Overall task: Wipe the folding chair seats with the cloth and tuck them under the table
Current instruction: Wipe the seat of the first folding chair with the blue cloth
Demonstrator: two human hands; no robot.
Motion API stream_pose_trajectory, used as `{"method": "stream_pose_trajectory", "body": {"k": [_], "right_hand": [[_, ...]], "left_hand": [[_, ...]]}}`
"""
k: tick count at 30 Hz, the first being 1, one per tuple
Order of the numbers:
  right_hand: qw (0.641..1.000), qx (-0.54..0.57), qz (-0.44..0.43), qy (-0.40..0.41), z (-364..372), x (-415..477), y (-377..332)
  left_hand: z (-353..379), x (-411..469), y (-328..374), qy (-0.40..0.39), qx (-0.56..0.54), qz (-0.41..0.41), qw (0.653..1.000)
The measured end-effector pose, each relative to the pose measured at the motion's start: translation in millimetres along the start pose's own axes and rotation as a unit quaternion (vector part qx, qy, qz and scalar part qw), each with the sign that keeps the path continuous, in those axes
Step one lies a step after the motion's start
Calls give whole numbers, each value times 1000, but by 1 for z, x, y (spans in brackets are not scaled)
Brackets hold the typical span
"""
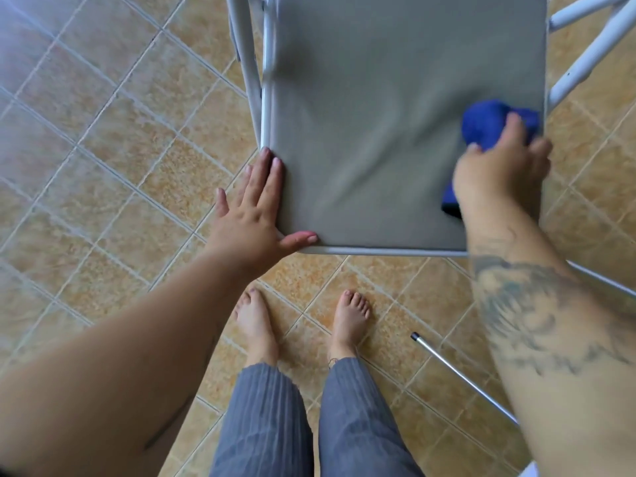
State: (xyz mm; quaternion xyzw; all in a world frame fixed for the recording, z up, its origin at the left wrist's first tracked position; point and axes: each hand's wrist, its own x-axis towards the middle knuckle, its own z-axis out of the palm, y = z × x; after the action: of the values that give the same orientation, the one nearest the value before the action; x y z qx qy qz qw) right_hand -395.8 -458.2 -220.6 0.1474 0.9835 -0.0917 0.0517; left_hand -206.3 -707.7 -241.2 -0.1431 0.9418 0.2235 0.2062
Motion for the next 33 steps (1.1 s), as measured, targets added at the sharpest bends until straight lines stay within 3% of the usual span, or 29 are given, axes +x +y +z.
{"method": "stream_pose_trajectory", "body": {"k": [3, 5, 7, 11, 15, 18, 23, 28, 33], "right_hand": [[999, 45, -27, -8, 25, -4, -70], [986, 15, -156, -62, 33, -26, -103], [943, -30, -313, -109, 31, -61, -119], [866, -51, -463, -181, 22, -109, -96], [811, -81, -527, -240, 1, -123, -31], [851, -117, -449, -247, -22, -113, 20], [965, -87, -154, -194, -85, -90, 93], [993, 26, 2, -119, -183, -102, 148], [988, 135, 66, -46, -256, -144, 198]], "left_hand": [[-1, -1, 1, -2, 0, -7, 1000], [-2, -3, 4, 2, -3, -19, 1000], [-4, -6, 4, 0, -22, -45, 999], [-9, -19, 1, -33, -11, -44, 998], [-16, -42, -7, -96, 17, -44, 994], [-32, -53, -4, -119, 26, -29, 992], [-72, -69, 30, -123, 40, 23, 991], [-115, -82, 96, -144, 85, 114, 979], [-130, -102, 189, -123, 100, 199, 967]]}}
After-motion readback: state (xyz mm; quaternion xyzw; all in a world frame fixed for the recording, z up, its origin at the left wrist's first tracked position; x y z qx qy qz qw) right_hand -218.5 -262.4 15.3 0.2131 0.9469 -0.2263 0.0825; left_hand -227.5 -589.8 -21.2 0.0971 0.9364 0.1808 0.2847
